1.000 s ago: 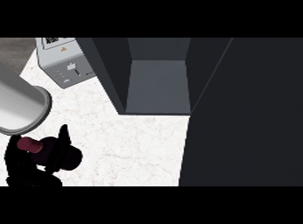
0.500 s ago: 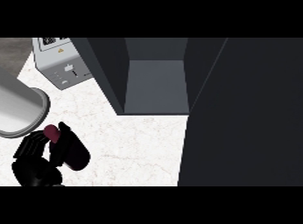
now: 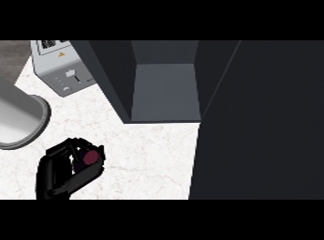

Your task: Pick up the wine, place it into the cabinet and close the cabinet

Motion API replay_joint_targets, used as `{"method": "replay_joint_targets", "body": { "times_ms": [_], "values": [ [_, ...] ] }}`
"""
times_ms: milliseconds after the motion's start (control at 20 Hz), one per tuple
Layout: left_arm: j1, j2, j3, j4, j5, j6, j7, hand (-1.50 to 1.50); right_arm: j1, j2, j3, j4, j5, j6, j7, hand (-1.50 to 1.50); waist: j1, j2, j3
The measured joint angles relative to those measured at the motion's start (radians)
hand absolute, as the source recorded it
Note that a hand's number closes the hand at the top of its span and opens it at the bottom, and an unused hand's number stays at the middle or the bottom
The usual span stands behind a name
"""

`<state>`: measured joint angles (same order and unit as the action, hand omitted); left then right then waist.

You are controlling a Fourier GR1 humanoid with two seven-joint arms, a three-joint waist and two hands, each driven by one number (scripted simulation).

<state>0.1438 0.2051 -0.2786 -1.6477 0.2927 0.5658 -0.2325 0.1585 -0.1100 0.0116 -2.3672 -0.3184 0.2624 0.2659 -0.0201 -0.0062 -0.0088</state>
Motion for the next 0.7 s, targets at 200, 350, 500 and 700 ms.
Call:
{"method": "replay_joint_targets", "body": {
  "times_ms": [200, 350, 500, 700],
  "values": [
    [0.019, 0.004, 0.053, 0.08, 0.125, -0.259, -0.211, 1.5, -0.001, -0.006, 0.006, -0.006, -0.002, -0.003, 0.016, -1.5, 0.006, -0.002, 0.007],
    [-0.005, 0.006, 0.082, 0.158, 0.168, -0.4, -0.323, 1.5, -0.004, -0.009, 0.007, -0.011, -0.004, -0.012, 0.035, -1.5, 0.006, -0.004, 0.014],
    [-0.022, 0.012, 0.094, 0.207, 0.182, -0.487, -0.386, 1.5, -0.01, -0.01, 0.014, -0.012, -0.004, -0.013, 0.042, -1.5, 0.008, -0.005, 0.019],
    [-0.022, 0.013, 0.092, 0.215, 0.18, -0.531, -0.404, 1.5, -0.025, -0.017, 0.01, -0.014, -0.005, -0.021, 0.063, -1.5, 0.012, -0.006, 0.021]
  ]
}}
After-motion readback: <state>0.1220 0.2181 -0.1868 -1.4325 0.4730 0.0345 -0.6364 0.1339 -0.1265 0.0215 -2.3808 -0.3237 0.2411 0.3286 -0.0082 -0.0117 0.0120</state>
